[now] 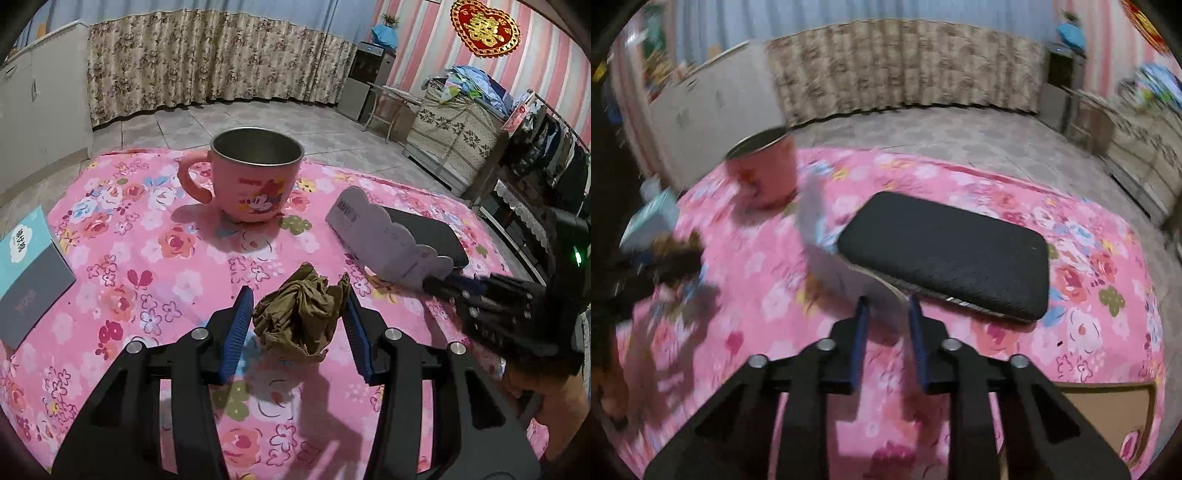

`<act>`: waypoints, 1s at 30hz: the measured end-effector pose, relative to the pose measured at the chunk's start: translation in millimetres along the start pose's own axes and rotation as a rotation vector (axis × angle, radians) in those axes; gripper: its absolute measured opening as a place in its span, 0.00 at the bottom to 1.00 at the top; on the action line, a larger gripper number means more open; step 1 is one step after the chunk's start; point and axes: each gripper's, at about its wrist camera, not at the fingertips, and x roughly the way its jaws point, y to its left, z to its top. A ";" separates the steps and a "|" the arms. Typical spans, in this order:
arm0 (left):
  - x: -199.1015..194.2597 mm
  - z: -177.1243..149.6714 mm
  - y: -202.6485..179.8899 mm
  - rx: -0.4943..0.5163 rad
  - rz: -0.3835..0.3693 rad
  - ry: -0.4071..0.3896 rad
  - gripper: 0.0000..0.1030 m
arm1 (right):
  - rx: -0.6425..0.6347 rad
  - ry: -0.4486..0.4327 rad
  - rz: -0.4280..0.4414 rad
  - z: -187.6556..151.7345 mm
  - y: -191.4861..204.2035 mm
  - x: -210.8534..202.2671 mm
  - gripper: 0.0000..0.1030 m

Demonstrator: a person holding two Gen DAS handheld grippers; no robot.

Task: Collect trash
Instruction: 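Lift the brown paper and white card off the table with both grippers, then carry the brown paper and white card with both grippers over the wastebasket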

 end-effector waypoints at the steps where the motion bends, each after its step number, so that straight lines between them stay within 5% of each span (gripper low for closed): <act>1: -0.2 0.6 1.6 -0.008 -0.002 -0.001 0.46 | -0.013 -0.005 0.021 -1.3 3.3 -3.7 0.15; 11: -4.8 0.7 4.4 -0.007 0.004 -0.009 0.46 | -0.112 -0.079 0.139 -2.8 30.5 -34.9 0.05; 20: -29.0 2.9 5.1 -0.027 0.016 -0.070 0.46 | -0.081 -0.243 0.110 1.4 35.1 -98.2 0.03; 30: -33.2 -2.8 3.7 -0.026 0.009 -0.068 0.46 | -0.140 -0.091 0.130 -18.4 51.3 -67.8 0.07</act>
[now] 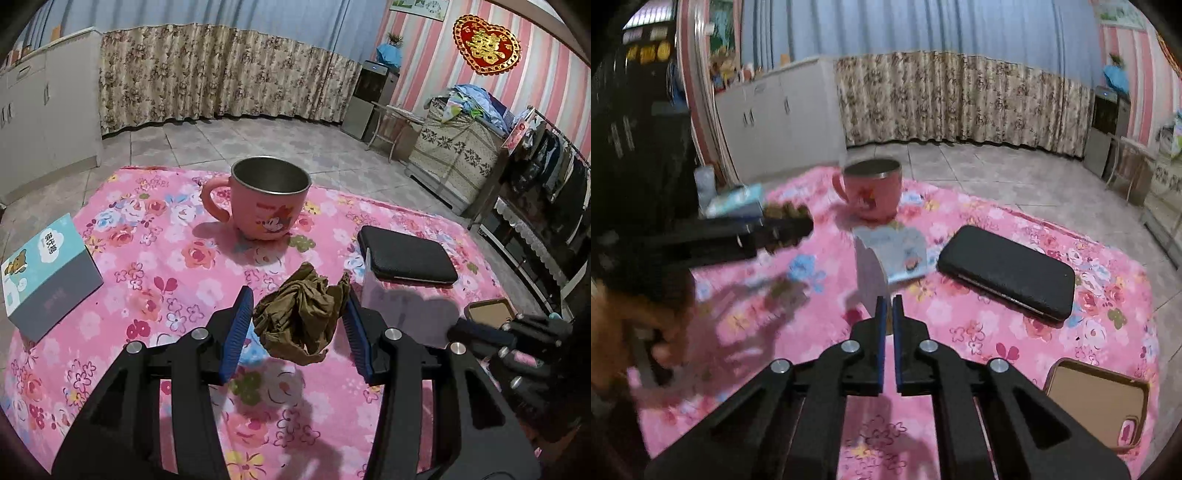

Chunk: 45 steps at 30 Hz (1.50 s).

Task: Collect trash
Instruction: 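Carry the brown paper and white card with both grippers over the wastebasket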

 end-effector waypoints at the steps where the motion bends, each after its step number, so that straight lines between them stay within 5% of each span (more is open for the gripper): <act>1: 0.2 0.1 2.0 -0.005 0.000 0.001 0.46 | -0.007 0.006 -0.006 -1.3 0.6 4.3 0.07; 4: 0.5 2.0 5.8 -0.015 0.002 0.000 0.46 | -0.024 0.030 -0.001 -4.3 4.8 15.0 0.07; 5: 0.7 2.1 6.6 -0.016 0.002 0.000 0.46 | -0.038 0.035 0.000 -4.5 7.8 18.0 0.14; 8: 0.9 2.7 7.4 -0.017 0.001 0.000 0.46 | -0.070 0.011 -0.028 -2.8 15.6 18.0 0.56; 10: 1.0 2.9 8.2 -0.016 0.000 0.000 0.46 | -0.072 0.010 -0.033 -0.5 19.1 21.0 0.56; 13: 0.7 2.8 8.1 -0.017 0.000 0.000 0.46 | -0.085 0.029 -0.061 -0.6 25.7 31.6 0.44; 15: 0.9 2.8 7.6 -0.012 0.000 0.000 0.46 | -0.086 0.076 -0.066 -1.3 26.7 44.9 0.06; 24: -5.6 4.3 5.1 0.012 0.030 -0.016 0.46 | 0.035 -0.095 -0.102 17.9 7.9 -11.2 0.03; 33: -25.0 5.6 -23.3 0.076 0.040 -0.070 0.46 | 0.102 -0.168 -0.179 11.1 0.3 -62.2 0.03; 41: -49.5 2.0 -78.8 0.164 -0.025 -0.128 0.46 | 0.263 -0.317 -0.284 -21.4 -38.7 -172.0 0.03; 45: -55.8 -3.7 -127.4 0.224 -0.066 -0.141 0.46 | 0.349 -0.365 -0.438 -66.0 -70.4 -243.4 0.03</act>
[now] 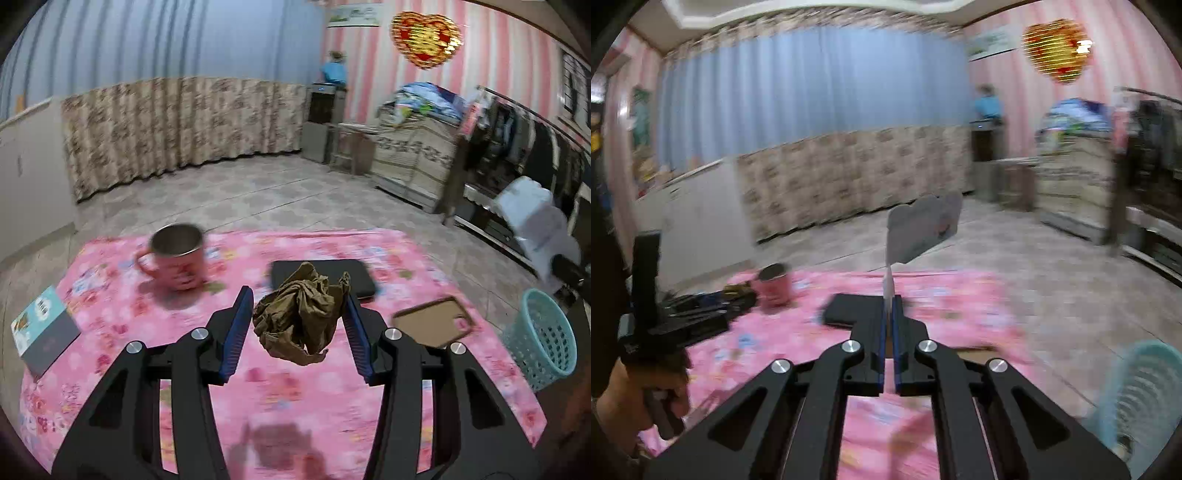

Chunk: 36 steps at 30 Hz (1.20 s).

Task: Collect trash
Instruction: 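Carry the brown paper and white card with both grippers over the wastebasket, then open both grippers to drop the paper and card into the wastebasket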

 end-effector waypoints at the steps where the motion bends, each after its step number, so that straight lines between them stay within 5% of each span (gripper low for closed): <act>1: -0.5 1.2 -13.9 0.017 -0.013 -0.004 0.46 | 0.008 -0.008 -0.047 -1.9 -14.7 -12.1 0.03; 6: 1.7 14.8 -112.4 0.078 -0.132 -0.016 0.46 | 0.070 -0.029 -0.312 -15.4 -109.3 -76.0 0.03; 9: 1.3 20.7 -178.6 0.106 -0.229 -0.032 0.46 | 0.214 -0.077 -0.362 -18.2 -170.6 -106.2 0.03; 13: 11.1 19.0 -266.1 0.144 -0.373 -0.006 0.46 | 0.259 -0.094 -0.398 -27.1 -198.5 -125.7 0.03; 18: 34.3 0.2 -347.6 0.227 -0.437 0.041 0.46 | 0.280 -0.068 -0.400 -41.8 -225.8 -125.4 0.03; 22: 53.1 -18.3 -383.2 0.259 -0.461 0.085 0.46 | 0.319 -0.044 -0.413 -53.6 -249.3 -120.9 0.03; 36: 76.8 -37.9 -416.6 0.285 -0.486 0.138 0.46 | 0.314 0.044 -0.485 -67.0 -269.1 -105.4 0.03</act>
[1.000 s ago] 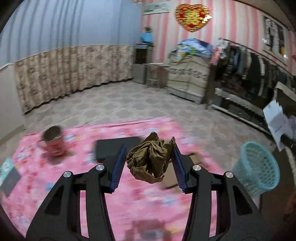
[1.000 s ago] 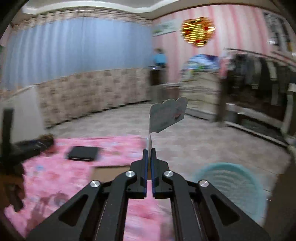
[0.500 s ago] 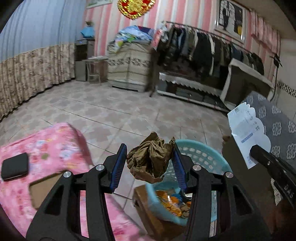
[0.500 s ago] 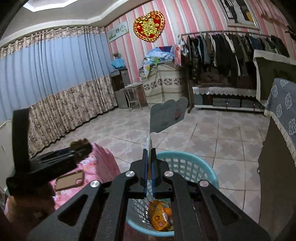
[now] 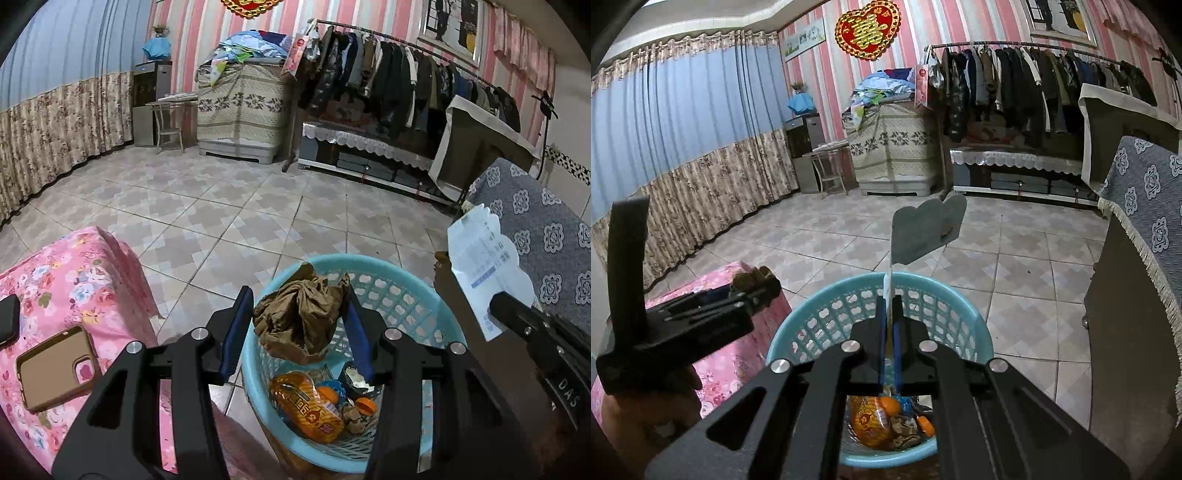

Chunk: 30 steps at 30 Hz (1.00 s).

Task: Collect trash
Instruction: 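Open both grippers to drop the paper and card into the wastebasket, then move both tools back over the table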

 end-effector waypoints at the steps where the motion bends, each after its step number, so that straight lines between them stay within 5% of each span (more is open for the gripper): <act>1: -0.3 -0.5 -1.2 0.001 0.001 0.000 0.46 | 0.002 -0.002 0.005 -0.2 0.7 -1.1 0.03; 17: 15.0 -5.6 -4.0 0.002 -0.005 0.044 0.49 | 0.005 0.001 0.048 -6.8 7.0 1.4 0.05; 28: 16.3 -7.1 -8.2 0.008 -0.002 0.022 0.62 | -0.009 0.002 0.004 -10.9 6.9 3.0 0.07; 29: 15.6 -7.0 -8.0 0.011 0.003 0.020 0.62 | -0.015 -0.003 0.001 -11.3 7.5 1.6 0.16; 30: 13.5 -7.9 -5.4 0.012 0.007 0.018 0.62 | -0.014 -0.013 -0.001 -11.3 7.2 -0.4 0.38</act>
